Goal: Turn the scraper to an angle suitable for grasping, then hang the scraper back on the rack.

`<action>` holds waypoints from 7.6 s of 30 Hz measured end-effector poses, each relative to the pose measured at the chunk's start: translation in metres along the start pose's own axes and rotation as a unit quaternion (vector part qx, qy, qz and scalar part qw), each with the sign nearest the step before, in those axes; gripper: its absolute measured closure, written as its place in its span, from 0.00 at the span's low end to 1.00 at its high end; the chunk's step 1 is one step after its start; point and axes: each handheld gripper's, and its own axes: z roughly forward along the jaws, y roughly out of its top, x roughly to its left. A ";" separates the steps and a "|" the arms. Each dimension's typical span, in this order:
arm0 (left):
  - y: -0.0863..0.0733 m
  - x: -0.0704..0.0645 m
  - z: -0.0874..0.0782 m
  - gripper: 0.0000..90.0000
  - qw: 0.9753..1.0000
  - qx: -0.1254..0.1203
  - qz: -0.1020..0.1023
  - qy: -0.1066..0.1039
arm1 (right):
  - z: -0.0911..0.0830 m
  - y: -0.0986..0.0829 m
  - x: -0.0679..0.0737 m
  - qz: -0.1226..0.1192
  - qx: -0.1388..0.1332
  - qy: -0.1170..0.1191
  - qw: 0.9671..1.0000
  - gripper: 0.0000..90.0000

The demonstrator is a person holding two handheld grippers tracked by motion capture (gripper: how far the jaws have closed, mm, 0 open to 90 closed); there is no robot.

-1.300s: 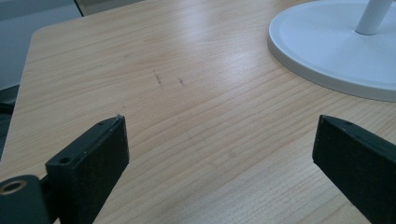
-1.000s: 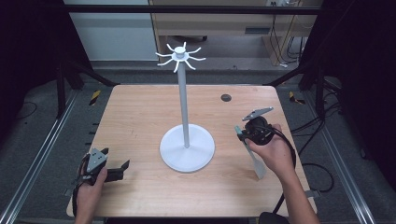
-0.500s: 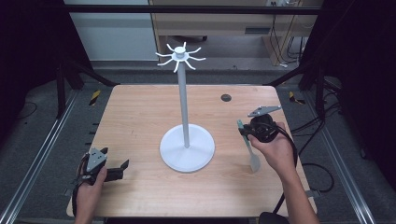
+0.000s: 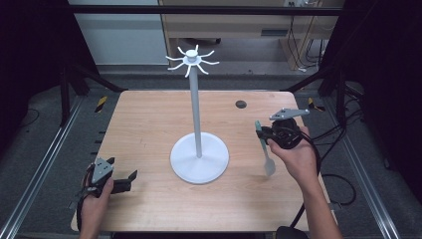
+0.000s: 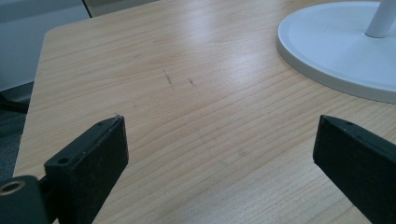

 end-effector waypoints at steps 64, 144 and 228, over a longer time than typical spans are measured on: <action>0.001 -0.001 0.001 0.03 1.000 -0.004 0.003 -0.001 | -0.018 0.041 0.027 0.006 -0.118 0.014 0.993 0.83; 0.002 -0.004 0.001 0.03 1.000 -0.002 0.008 -0.001 | -0.055 0.124 0.078 -0.029 -0.219 0.062 0.973 0.83; 0.002 -0.001 0.000 0.03 1.000 -0.005 0.003 -0.004 | -0.063 0.141 0.111 -0.036 -0.221 0.062 0.973 0.78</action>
